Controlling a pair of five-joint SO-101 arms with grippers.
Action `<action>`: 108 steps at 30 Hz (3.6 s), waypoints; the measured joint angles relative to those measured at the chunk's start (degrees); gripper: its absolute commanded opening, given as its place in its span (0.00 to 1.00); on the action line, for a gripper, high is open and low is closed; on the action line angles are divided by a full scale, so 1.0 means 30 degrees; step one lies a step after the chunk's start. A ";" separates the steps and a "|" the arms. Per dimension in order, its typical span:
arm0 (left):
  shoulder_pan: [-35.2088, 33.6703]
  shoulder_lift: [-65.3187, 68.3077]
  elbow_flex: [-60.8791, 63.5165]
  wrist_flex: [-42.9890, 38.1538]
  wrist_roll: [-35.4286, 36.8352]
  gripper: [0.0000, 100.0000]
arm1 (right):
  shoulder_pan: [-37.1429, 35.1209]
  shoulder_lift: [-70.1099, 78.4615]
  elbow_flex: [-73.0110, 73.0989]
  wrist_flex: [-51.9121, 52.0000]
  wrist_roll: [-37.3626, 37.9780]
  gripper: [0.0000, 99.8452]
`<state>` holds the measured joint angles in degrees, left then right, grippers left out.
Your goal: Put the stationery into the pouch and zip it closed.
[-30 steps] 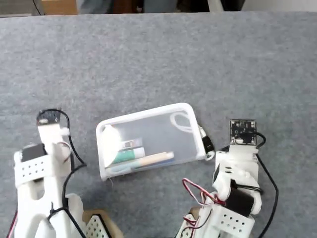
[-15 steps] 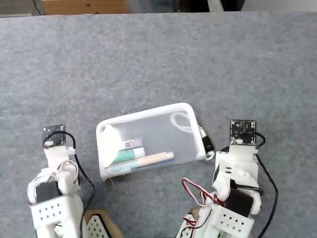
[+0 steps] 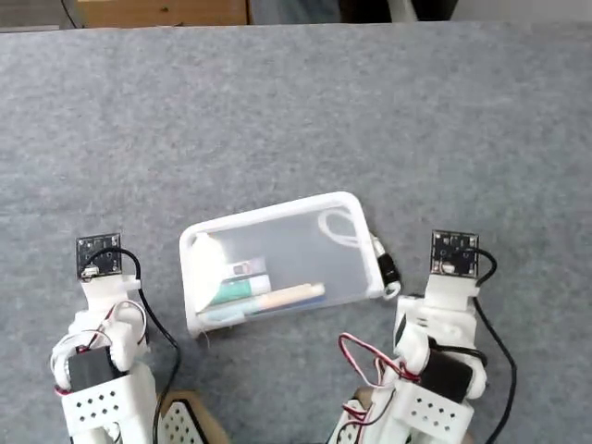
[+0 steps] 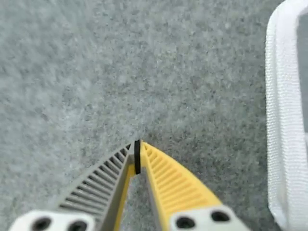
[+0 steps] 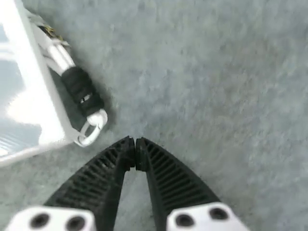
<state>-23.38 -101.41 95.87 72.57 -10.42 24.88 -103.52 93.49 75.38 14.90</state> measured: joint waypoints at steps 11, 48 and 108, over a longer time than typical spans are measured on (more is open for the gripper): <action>0.0000 -0.0264 0.0000 0.0000 0.0000 0.03 | 0.0234 0.0000 0.0733 -0.0059 -0.0234 0.01; 0.0000 -0.0264 0.0176 0.0000 0.0000 0.03 | 0.0234 0.0000 0.0733 -0.0059 -0.0234 0.01; 0.0000 -0.0264 0.0176 0.0000 0.0000 0.03 | 0.0234 0.0000 0.0733 -0.0059 -0.0234 0.01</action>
<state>-23.38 -102.20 96.40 72.57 -10.42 25.58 -103.52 95.69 75.21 14.20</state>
